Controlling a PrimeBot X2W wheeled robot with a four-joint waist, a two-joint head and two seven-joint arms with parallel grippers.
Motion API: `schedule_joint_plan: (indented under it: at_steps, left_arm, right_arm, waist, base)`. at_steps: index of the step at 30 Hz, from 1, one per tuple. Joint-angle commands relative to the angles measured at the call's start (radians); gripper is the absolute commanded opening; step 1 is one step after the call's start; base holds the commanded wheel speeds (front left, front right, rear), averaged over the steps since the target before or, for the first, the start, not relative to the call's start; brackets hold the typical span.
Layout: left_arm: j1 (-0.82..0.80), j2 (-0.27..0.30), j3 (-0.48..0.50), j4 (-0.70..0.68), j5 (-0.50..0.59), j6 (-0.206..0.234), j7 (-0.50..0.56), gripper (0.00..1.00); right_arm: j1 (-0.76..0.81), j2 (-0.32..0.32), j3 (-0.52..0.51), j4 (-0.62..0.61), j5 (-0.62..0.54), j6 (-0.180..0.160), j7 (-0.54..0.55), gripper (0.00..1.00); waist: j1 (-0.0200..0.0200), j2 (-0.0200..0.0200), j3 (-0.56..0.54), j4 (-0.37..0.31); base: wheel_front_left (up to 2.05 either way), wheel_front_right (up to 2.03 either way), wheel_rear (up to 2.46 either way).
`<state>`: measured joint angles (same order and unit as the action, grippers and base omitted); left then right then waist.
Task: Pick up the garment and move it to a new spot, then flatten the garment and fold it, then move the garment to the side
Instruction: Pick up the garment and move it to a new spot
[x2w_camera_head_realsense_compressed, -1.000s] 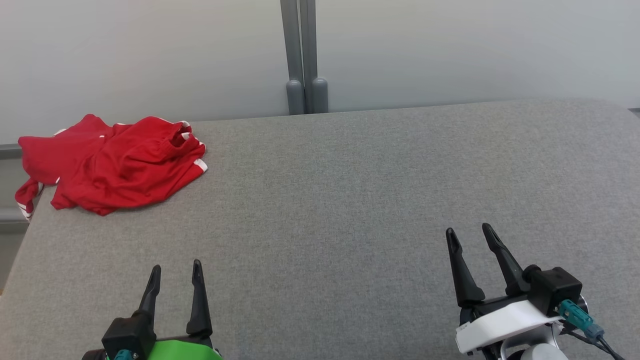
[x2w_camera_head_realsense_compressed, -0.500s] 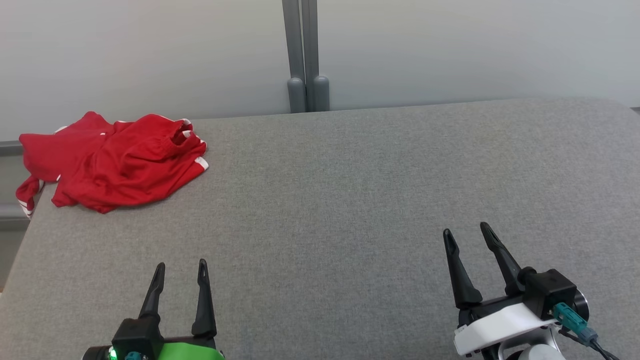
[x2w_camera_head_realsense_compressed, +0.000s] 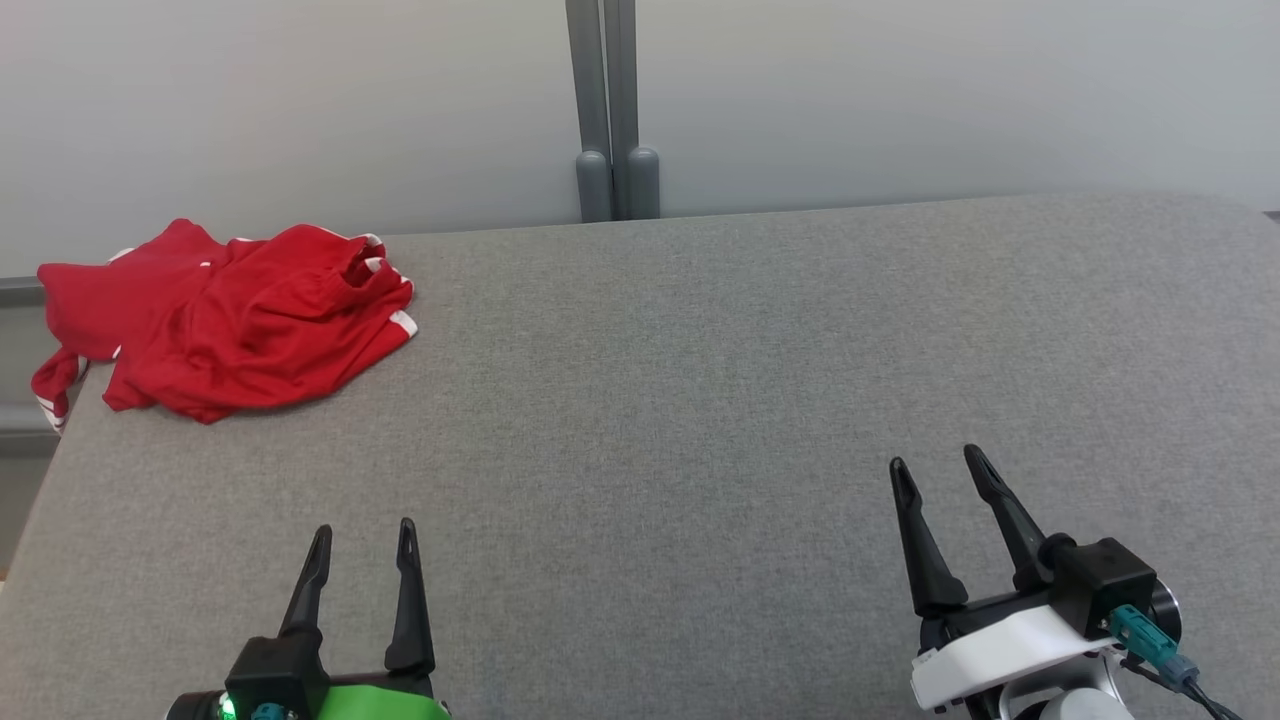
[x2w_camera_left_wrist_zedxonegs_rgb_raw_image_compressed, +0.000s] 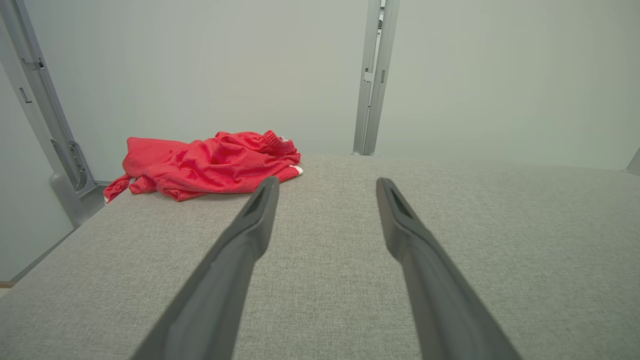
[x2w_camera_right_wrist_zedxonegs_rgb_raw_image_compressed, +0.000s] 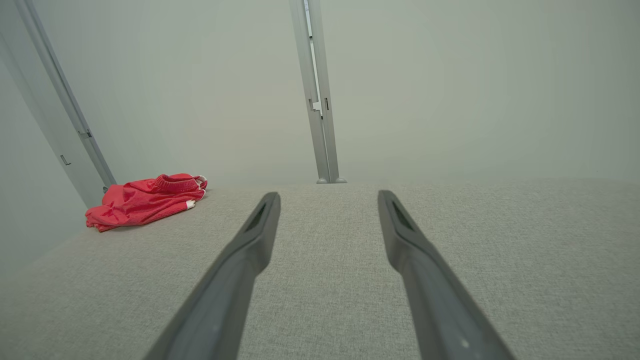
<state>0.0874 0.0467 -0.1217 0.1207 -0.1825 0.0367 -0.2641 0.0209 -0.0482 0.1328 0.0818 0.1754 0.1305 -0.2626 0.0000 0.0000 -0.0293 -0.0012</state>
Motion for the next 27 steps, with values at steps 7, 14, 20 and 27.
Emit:
schedule_joint_plan:
  at_steps: [7,14,20,27]
  left_arm:
    - [-0.018,0.006,-0.006,-0.005,0.008,0.002,-0.001,1.00]
    - [-0.010,0.006,0.008,-0.006,0.024,-0.004,-0.001,1.00]
    - [0.000,0.006,0.027,-0.007,0.036,-0.014,-0.001,1.00]
    - [0.010,0.006,0.038,-0.010,0.036,-0.019,-0.001,1.00]
  right_arm:
    - [0.019,-0.004,-0.020,-0.016,0.005,0.000,-0.003,1.00]
    - [0.025,-0.003,-0.015,-0.024,0.018,0.000,-0.003,1.00]
    - [0.026,-0.004,-0.010,-0.022,0.029,0.000,-0.003,1.00]
    - [0.017,-0.004,-0.003,-0.018,0.037,0.000,-0.003,1.00]
  waist:
    - [0.0000,0.0000,-0.002,0.076]
    - [0.0000,0.0000,-0.005,0.230]
    - [0.0000,0.0000,-0.006,0.345]
    - [0.0000,0.0000,-0.003,0.417]
  base:
    - [0.00,0.00,0.00]
    - [0.00,0.00,0.00]
    - [0.00,0.00,0.00]
    - [0.00,0.00,0.00]
